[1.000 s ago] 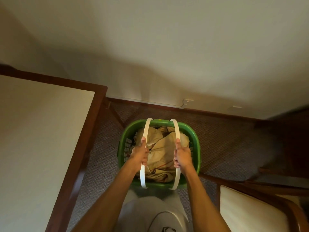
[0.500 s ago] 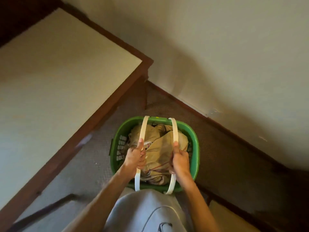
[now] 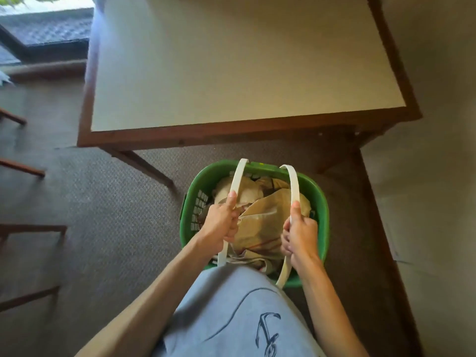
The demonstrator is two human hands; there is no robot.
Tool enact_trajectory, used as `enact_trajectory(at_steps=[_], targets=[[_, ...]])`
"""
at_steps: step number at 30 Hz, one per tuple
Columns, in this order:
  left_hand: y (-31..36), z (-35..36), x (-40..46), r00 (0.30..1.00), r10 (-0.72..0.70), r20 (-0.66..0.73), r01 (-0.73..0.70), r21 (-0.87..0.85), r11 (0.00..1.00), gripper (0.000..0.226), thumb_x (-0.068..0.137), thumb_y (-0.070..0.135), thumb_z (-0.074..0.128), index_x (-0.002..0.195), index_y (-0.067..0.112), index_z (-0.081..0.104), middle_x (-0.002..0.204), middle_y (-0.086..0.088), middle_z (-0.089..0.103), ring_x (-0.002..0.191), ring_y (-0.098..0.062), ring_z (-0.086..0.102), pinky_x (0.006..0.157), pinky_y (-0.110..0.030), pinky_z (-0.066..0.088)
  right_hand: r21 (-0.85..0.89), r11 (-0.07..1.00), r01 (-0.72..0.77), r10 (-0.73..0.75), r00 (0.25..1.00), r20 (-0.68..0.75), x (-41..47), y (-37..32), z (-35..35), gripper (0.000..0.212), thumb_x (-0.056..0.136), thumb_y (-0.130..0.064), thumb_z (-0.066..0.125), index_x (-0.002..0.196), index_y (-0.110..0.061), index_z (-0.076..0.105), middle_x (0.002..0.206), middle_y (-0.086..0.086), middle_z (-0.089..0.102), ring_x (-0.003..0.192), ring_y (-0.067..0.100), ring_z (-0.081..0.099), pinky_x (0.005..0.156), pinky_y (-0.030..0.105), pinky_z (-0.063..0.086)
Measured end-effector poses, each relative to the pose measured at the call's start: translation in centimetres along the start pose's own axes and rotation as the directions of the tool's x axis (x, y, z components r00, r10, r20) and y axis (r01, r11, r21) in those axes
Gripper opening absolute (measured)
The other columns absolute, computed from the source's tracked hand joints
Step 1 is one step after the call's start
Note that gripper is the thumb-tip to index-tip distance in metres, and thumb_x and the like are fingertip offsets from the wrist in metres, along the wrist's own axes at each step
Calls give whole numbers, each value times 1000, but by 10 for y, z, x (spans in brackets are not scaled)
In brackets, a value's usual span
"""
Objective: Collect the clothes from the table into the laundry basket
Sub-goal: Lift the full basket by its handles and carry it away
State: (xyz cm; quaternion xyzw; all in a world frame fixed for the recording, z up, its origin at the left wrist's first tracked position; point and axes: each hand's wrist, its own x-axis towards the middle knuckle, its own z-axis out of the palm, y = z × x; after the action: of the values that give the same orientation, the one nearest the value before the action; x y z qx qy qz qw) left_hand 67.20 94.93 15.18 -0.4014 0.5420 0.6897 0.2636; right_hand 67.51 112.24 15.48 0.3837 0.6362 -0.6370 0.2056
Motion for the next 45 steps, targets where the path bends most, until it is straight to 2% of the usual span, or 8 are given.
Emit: enact_trajectory(at_steps=[10, 14, 19, 23, 31, 34, 37, 45], targets=[[-47, -201, -51, 972, -22, -232, -56, -323, 945, 56, 102, 57, 43, 57, 24, 34, 48, 7, 24, 39, -9, 18, 45, -21, 13, -327, 936, 128, -21, 950, 312, -67, 45, 170, 59, 102, -55, 41, 60, -15, 44, 45, -1, 34, 33, 12, 29, 36, 19, 25], [-69, -277, -71, 956, -54, -287, -69, -402, 913, 57, 102, 58, 42, 56, 25, 34, 48, 6, 24, 39, -10, 18, 46, -22, 13, -382, 909, 168, -12, 925, 379, -101, 77, 238, 58, 103, -52, 43, 58, -15, 43, 42, -2, 33, 32, 12, 28, 36, 17, 23], [-86, -363, -88, 937, -84, -340, -89, -463, 882, 55, 102, 58, 39, 61, 23, 35, 44, 7, 27, 33, -8, 21, 40, -16, 15, -468, 858, 213, 18, 897, 441, -131, 111, 315, 58, 104, -49, 44, 59, -13, 43, 40, -3, 33, 31, 11, 27, 38, 17, 22], [-85, -413, -100, 921, -89, -379, -120, -495, 861, 56, 102, 60, 38, 60, 22, 35, 44, 5, 28, 34, -10, 21, 43, -19, 16, -505, 825, 253, 25, 876, 481, -146, 124, 369, 59, 102, -51, 48, 57, -12, 44, 42, -1, 33, 32, 13, 27, 38, 18, 23], [-49, -494, -109, 868, -64, -493, -275, -582, 765, 56, 102, 60, 40, 62, 21, 36, 43, 7, 28, 31, -8, 23, 42, -16, 19, -499, 788, 362, 23, 792, 610, -179, 109, 475, 62, 101, -47, 51, 48, -23, 31, 39, -5, 27, 28, 10, 23, 37, 15, 22], [-35, -524, -108, 848, -63, -526, -315, -597, 738, 56, 102, 59, 41, 62, 21, 35, 45, 6, 27, 33, -9, 22, 44, -17, 17, -500, 764, 408, 24, 756, 654, -181, 103, 512, 61, 101, -49, 51, 50, -21, 31, 39, -4, 28, 29, 11, 25, 38, 16, 24], [-13, -551, -96, 839, -73, -539, -315, -591, 743, 56, 101, 60, 41, 61, 22, 36, 47, 4, 27, 34, -10, 22, 46, -20, 15, -497, 762, 415, 41, 736, 676, -175, 93, 549, 61, 101, -48, 50, 50, -21, 32, 40, -3, 29, 30, 11, 26, 38, 17, 24], [80, -640, -44, 817, -124, -563, -309, -610, 729, 55, 102, 57, 42, 61, 21, 35, 41, 8, 28, 30, -7, 20, 40, -14, 15, -507, 768, 392, 84, 723, 686, -129, 47, 682, 59, 102, -48, 50, 52, -20, 34, 42, -2, 29, 31, 11, 25, 41, 18, 23]])
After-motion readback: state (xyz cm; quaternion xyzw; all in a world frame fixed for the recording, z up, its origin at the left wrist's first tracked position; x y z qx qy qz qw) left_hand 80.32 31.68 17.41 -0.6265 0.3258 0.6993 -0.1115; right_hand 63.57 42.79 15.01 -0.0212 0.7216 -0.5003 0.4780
